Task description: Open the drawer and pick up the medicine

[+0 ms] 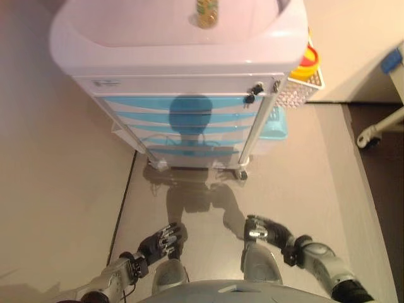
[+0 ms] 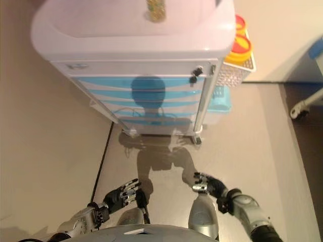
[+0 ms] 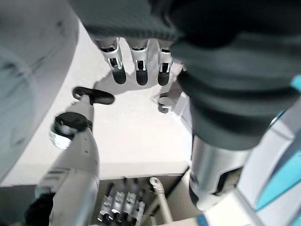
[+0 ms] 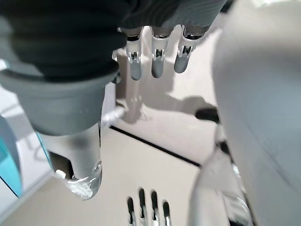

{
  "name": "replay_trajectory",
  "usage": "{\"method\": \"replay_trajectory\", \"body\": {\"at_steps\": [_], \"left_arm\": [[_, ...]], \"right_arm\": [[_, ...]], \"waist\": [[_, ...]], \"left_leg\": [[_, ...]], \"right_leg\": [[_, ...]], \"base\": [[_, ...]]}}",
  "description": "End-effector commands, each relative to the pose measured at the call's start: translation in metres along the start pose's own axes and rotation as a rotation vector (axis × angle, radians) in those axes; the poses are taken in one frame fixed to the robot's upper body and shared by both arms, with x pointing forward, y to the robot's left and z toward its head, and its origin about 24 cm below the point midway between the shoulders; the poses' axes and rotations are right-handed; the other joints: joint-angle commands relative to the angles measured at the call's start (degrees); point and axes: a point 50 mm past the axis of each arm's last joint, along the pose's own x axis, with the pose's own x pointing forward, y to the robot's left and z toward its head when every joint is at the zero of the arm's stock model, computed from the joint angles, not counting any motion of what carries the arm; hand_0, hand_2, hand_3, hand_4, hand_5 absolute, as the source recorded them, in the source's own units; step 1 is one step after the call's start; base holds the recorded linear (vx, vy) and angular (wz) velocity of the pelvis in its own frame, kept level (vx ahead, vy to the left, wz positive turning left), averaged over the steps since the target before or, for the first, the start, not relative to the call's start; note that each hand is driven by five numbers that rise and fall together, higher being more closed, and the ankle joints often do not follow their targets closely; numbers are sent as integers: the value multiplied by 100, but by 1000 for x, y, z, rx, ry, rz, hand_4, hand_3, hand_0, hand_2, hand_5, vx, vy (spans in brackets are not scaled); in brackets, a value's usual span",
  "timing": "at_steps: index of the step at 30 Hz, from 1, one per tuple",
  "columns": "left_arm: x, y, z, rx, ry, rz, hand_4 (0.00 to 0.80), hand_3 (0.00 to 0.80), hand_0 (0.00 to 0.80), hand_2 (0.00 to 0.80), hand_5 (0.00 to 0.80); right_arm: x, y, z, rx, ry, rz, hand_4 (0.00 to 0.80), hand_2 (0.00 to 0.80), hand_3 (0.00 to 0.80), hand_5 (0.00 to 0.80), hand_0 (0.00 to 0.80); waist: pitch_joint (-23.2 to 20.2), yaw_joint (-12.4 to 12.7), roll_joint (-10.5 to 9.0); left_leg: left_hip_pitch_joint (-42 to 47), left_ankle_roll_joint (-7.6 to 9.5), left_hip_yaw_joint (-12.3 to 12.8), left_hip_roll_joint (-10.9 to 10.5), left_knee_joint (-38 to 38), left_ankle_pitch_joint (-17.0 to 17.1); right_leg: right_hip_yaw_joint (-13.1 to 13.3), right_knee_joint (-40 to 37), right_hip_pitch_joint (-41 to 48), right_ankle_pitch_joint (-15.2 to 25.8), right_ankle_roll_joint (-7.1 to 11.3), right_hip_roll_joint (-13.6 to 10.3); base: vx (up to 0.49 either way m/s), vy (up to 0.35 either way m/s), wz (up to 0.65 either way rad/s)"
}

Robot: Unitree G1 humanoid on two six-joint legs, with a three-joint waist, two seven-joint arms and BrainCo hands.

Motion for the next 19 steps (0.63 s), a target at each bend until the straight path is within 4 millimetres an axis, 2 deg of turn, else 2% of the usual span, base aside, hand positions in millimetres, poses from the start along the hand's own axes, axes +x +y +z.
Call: {"method": "replay_trajectory", "body": {"at_steps": [1, 8, 19], "left_arm": [[-7, 4, 0, -28, -18, -5, 0, 0, 0, 0, 0], [-5, 4, -15, -79, -16, 14, 0, 0, 0, 0, 0], [2, 0, -13, -98, -83, -2, 0, 0, 0, 0, 0]], "right_arm": [[11, 19, -3, 34, -10, 82, 0, 0, 0, 0, 0], [24, 31, -20, 126, 17, 111, 0, 0, 0, 0, 0], [31, 33, -28, 165, 24, 104, 0, 0, 0, 0, 0]], "waist": [[-176, 193, -344], [-433, 382, -376], [-583, 463, -426]], "left_leg": [[-70, 310, -131, -285, 289, -147], [167, 343, -164, -343, 155, -203], [285, 412, -157, -397, 147, -281]], "right_leg": [[-182, 26, 381, -73, 131, -198], [-373, -227, 734, -6, 211, -249], [-452, -330, 833, 109, 283, -312]], "base": [[47, 33, 17], [28, 31, 16], [0, 2, 0]]}}
